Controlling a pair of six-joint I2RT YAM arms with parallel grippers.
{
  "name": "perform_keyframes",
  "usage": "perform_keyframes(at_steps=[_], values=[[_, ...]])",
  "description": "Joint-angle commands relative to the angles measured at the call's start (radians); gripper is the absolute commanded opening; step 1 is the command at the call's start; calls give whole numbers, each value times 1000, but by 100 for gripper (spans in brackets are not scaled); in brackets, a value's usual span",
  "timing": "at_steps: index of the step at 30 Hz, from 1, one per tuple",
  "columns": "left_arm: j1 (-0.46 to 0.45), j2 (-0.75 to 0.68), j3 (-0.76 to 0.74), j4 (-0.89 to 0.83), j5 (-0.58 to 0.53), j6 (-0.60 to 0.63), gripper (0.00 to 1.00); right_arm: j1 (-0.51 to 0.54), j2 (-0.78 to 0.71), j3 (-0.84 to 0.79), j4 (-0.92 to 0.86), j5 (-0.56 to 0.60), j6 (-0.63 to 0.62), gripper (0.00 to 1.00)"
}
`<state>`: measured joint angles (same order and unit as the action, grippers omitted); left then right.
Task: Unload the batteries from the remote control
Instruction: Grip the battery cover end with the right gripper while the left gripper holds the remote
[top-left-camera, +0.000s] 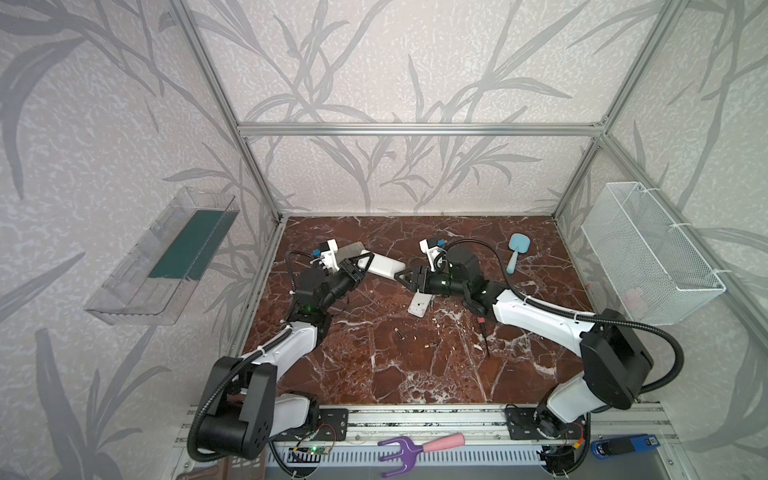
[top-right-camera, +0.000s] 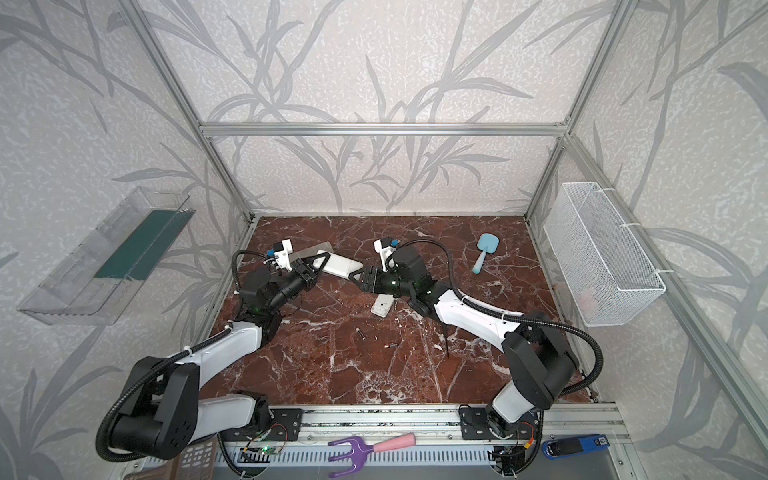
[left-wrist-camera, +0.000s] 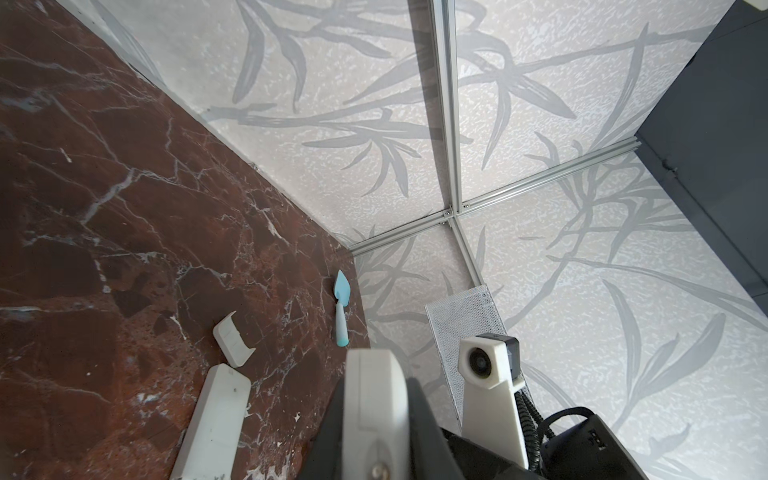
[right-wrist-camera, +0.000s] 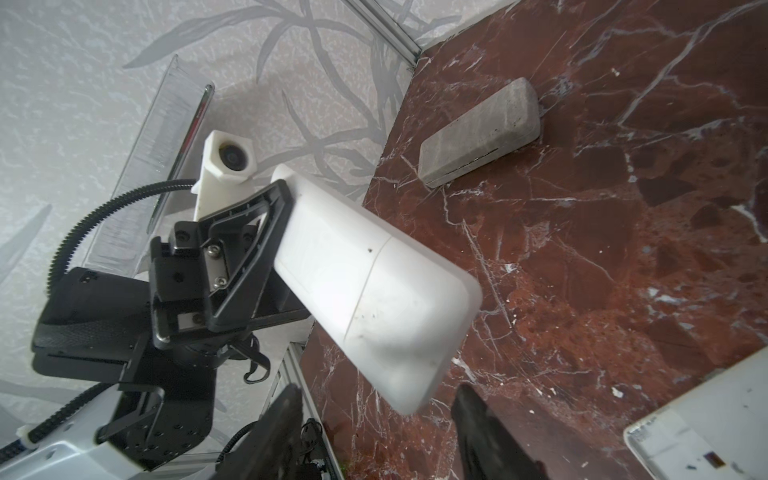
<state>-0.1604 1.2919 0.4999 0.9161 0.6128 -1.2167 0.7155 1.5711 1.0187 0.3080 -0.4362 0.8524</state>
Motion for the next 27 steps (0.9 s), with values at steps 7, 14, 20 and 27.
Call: perform_keyframes(at_steps=[7, 14, 20, 27], values=[[7, 46, -3, 230, 81, -79, 0, -21, 13, -1, 92, -36, 58, 45], [7, 37, -4, 238, 102, -87, 0, -31, 32, 30, 82, -39, 62, 44], [7, 22, -8, 228, 102, -86, 0, -32, 46, 53, 82, -38, 68, 44], [4, -11, 1, 144, 105, -47, 0, -31, 40, 54, 76, -45, 67, 42]])
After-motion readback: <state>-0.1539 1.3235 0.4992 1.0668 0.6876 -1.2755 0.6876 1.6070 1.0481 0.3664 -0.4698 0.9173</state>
